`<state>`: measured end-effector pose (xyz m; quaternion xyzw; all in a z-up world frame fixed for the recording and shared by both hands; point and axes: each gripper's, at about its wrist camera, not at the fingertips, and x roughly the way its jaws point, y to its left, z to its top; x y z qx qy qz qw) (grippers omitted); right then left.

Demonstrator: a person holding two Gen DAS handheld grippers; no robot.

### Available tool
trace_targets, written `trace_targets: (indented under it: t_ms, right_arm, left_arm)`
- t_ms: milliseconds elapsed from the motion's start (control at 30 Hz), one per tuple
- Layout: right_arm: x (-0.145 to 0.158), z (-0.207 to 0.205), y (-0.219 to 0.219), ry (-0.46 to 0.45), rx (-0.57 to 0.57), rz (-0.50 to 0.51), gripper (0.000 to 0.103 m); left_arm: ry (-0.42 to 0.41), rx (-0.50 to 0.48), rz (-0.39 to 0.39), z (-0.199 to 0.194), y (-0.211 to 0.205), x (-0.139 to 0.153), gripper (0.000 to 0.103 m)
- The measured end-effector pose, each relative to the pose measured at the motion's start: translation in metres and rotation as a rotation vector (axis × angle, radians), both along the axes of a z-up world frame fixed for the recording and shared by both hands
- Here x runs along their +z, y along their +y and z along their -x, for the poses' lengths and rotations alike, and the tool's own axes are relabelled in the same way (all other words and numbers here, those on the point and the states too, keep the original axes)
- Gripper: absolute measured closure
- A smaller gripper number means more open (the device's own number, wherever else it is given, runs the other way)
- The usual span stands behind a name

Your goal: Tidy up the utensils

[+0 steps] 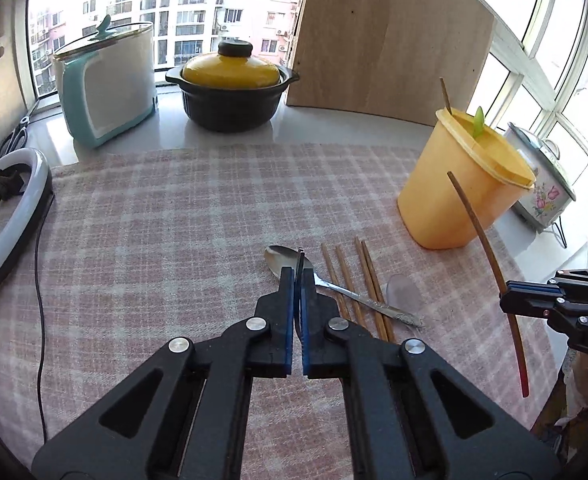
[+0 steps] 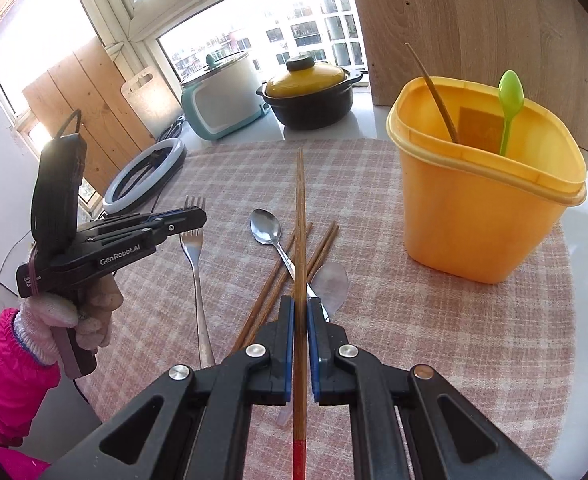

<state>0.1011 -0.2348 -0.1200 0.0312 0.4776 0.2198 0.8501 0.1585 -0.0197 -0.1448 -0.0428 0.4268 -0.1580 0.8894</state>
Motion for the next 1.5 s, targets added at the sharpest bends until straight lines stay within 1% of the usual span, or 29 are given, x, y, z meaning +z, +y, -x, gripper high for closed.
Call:
trace_targets:
  t_ms: [167,500,633,767,900,1033,1233,1400,1500]
  right_arm:
    - [0.014,0.0,-0.009,-0.037,-0.028,-0.027,0.099]
    - [0.052,-0.002,-0.039,-0.131,-0.108,-0.075,0.099]
    - [0.067,-0.01,-0.054,-0.168,-0.149,-0.098,0.099]
    - [0.08,-0.022,-0.067,-0.203,-0.182,-0.103,0.099]
    - [0.091,-0.036,-0.082,-0.231,-0.218,-0.098,0.099]
    - [0.1,-0.052,-0.098,-0.251,-0.261,-0.101,0.099]
    - [0.109,-0.072,-0.116,-0.275,-0.299,-0.101,0.099]
    - [0.111,-0.086,-0.125,-0.285,-0.323,-0.111,0.099]
    - [0.112,-0.093,-0.128,-0.294,-0.336,-0.113,0.099]
  left_arm:
    - [-0.069,0.005,0.011,0.01,-0.001,0.028,0.103]
    - [-0.176,-0.011,0.082,0.026,-0.012,0.08,0.103]
    - [-0.222,-0.031,0.107,0.025,-0.024,0.101,0.103]
    - [-0.252,-0.043,0.122,0.016,-0.038,0.115,0.103]
    - [-0.276,-0.057,0.127,0.005,-0.053,0.125,0.103]
    - [-0.285,-0.059,0.155,-0.009,-0.066,0.134,0.103]
    - [-0.314,-0.041,0.165,-0.033,-0.083,0.146,0.103]
    - [-0.313,-0.019,0.185,-0.052,-0.093,0.147,0.103]
    - [-0.309,-0.009,0.183,-0.06,-0.097,0.145,0.103]
